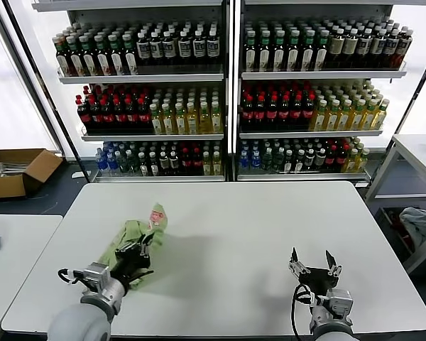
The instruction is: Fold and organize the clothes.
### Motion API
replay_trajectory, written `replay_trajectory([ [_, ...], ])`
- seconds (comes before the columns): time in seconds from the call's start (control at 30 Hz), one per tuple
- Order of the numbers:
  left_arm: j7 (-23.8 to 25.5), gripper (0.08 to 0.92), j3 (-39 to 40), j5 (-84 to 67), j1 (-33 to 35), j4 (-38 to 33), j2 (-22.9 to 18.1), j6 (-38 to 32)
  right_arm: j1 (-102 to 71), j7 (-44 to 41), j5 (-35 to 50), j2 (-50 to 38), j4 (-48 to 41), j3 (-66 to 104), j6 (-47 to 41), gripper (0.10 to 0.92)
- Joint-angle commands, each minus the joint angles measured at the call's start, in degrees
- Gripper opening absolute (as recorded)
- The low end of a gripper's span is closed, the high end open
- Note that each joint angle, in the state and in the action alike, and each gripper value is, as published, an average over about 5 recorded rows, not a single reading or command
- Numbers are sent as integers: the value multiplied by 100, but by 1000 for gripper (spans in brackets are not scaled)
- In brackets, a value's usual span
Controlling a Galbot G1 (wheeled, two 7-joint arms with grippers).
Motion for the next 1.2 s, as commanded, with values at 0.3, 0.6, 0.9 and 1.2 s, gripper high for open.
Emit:
replay_trajectory([
  [0.3, -102, 124, 695, -345, 16, -351, -515, -138, -84, 17, -106, 39, 47, -169, -3, 823],
  [0.6, -412, 362, 634, -1422, -16, -596, -673, -212, 24, 21, 148, 18, -4, -324, -107, 823],
  [0.9, -847, 622, -39, -374, 20, -375, -355, 20, 679, 120, 2502, -318, -32, -949, -889, 823],
  [1.2, -969, 816, -180, -67, 24, -243, -362, 29, 1705, 662, 3427, -381, -286, -1855, -889, 823],
])
